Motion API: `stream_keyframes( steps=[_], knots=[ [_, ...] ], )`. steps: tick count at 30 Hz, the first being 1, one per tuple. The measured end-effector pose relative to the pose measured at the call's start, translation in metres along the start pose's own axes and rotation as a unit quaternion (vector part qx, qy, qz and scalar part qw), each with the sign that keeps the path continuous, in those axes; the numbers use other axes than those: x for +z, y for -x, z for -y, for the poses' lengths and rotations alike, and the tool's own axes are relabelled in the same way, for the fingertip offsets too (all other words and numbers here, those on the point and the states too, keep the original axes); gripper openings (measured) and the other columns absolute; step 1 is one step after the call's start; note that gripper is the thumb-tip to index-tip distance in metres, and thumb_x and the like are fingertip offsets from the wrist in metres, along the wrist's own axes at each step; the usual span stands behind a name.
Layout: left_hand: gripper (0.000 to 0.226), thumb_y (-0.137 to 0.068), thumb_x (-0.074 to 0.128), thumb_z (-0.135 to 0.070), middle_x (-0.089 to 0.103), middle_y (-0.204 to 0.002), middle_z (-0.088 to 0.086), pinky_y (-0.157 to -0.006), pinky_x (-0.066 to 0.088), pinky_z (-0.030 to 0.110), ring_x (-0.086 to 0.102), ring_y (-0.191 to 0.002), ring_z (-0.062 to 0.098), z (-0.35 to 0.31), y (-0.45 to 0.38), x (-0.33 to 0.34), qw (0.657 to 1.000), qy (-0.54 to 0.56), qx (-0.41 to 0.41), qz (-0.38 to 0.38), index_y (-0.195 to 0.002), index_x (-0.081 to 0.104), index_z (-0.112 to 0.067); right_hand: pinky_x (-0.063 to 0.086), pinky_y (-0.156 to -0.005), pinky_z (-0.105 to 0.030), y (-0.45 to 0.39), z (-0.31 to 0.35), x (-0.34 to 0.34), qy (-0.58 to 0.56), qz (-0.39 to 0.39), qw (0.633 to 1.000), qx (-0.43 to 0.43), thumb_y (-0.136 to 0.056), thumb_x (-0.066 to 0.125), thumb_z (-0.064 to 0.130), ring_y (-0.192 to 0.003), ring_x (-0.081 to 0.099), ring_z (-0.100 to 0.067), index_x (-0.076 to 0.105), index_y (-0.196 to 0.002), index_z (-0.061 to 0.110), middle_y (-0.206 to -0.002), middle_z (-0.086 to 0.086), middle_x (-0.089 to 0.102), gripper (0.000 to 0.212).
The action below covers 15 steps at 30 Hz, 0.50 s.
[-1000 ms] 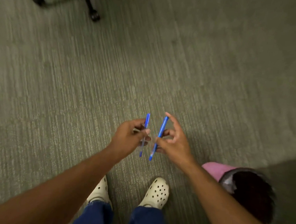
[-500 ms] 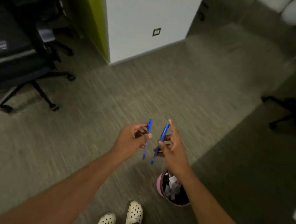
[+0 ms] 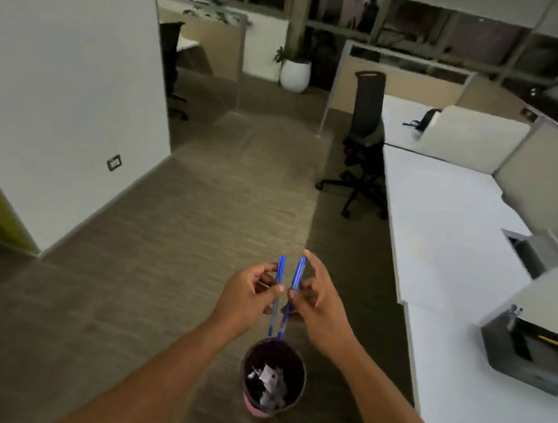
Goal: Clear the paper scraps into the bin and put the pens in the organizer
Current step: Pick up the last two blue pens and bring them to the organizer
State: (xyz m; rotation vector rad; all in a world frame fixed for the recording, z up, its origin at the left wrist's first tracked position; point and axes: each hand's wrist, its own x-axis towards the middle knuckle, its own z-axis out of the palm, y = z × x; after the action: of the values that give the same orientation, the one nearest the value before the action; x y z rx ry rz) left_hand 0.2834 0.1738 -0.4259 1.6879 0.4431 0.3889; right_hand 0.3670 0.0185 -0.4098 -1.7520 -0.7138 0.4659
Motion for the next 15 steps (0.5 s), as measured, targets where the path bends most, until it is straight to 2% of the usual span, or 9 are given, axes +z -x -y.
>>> stream_keyframes(
  steps=[3,8,12,15],
  knots=[
    [0.034,-0.091,0.076,-0.014,0.072,-0.090,0.002,-0.064,0.065,0.036,0.074,-0.077,0.015,-0.016,-0.008,0.033,0.999,-0.009,0.005,0.036,-0.120,0.069,-0.030,0.065,-0.081,-0.037,0.016,0.002,-0.036,0.004,-0.048,0.999,-0.012,-0.099,0.063,0.006,-0.102,0.076,-0.016,0.026,-0.155,0.051,-0.107,0.009,0.073,0.081],
    [0.032,-0.093,0.074,-0.015,0.075,-0.092,0.001,-0.063,0.062,0.027,0.075,-0.078,0.015,-0.046,-0.018,0.091,0.995,-0.023,0.032,0.095,-0.120,0.068,-0.032,0.065,-0.081,-0.047,0.039,-0.004,-0.101,0.022,-0.119,0.992,-0.027,-0.099,0.064,0.008,-0.090,0.073,-0.020,0.028,-0.155,0.053,-0.092,0.007,0.067,0.080],
    [0.029,-0.094,0.072,-0.013,0.073,-0.093,0.011,-0.062,0.062,0.026,0.071,-0.077,0.016,-0.071,-0.024,0.151,0.989,-0.012,0.061,0.134,-0.109,0.067,-0.037,0.066,-0.081,-0.041,0.058,-0.014,-0.162,0.046,-0.173,0.984,-0.017,-0.101,0.063,0.015,-0.093,0.073,-0.020,0.026,-0.152,0.060,-0.093,0.010,0.064,0.077],
    [0.029,-0.095,0.071,-0.017,0.072,-0.095,0.004,-0.067,0.064,0.029,0.073,-0.085,0.017,-0.081,-0.027,0.200,0.981,-0.031,0.069,0.179,-0.116,0.065,-0.035,0.066,-0.078,-0.033,0.075,-0.024,-0.204,0.034,-0.220,0.975,-0.005,-0.102,0.063,0.018,-0.094,0.074,-0.018,0.029,-0.148,0.063,-0.096,0.014,0.065,0.073]
  ],
)
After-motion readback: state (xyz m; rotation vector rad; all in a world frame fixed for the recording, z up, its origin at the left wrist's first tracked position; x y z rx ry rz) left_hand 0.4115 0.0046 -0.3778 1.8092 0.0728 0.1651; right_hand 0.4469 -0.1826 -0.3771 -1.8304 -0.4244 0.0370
